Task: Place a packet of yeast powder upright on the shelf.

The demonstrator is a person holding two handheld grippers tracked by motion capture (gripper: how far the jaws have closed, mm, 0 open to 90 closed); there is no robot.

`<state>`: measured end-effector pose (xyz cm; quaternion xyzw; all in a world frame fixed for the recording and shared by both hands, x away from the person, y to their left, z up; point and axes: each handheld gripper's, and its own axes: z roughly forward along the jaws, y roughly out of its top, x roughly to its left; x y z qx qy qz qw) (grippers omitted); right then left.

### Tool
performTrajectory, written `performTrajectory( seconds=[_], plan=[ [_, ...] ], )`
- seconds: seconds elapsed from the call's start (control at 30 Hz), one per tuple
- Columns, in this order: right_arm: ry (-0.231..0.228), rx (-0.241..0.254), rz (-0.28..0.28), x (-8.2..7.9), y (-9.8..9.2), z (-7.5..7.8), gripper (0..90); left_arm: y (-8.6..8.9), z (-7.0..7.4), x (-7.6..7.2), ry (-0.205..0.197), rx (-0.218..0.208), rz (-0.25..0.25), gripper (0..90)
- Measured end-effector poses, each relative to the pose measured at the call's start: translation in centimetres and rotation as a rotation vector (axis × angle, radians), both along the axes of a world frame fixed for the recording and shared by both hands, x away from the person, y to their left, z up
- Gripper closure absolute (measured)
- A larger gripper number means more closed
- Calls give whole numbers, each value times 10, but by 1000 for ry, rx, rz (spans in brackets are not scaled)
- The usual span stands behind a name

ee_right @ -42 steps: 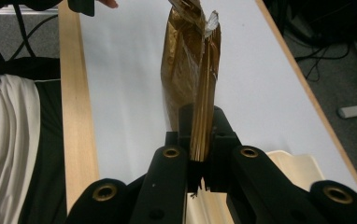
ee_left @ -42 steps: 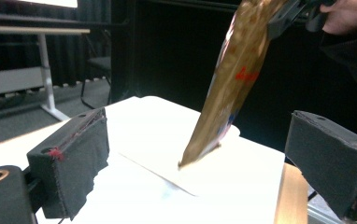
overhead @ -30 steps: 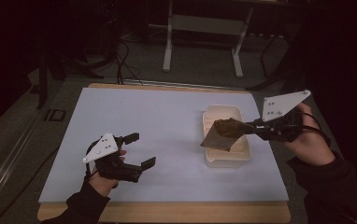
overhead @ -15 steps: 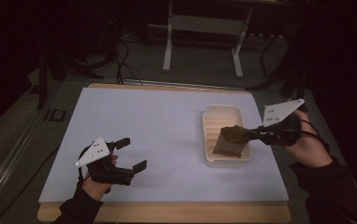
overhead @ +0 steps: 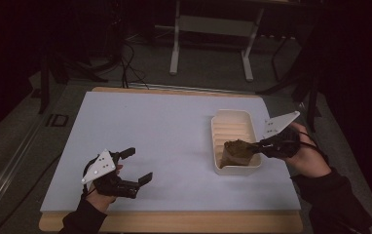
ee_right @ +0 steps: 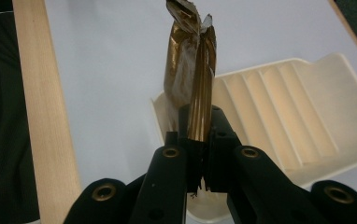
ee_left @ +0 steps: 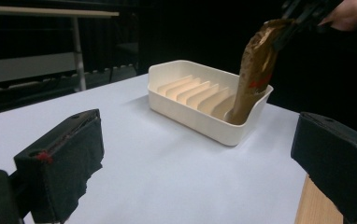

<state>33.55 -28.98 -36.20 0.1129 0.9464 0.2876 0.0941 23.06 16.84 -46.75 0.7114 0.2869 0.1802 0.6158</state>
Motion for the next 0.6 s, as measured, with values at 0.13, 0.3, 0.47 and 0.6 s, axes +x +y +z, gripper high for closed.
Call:
performTrajectory(
  seconds=[0.13, 0.3, 0.47, 0.6],
  plan=[
    [44, -8, -12, 3, -1, -14, 875, 1, -1, 0, -2, -5, -9, 33],
    [44, 3, -17, 2, -3, -18, 873, 1, -1, 1, -3, -4, -6, 33],
    [56, 15, -60, 2, -10, -19, 787, -1, -4, 3, 13, -9, -5, 33],
    [61, 44, -108, -1, -12, -14, 676, -3, -6, 4, 27, -8, -13, 33]
  ],
)
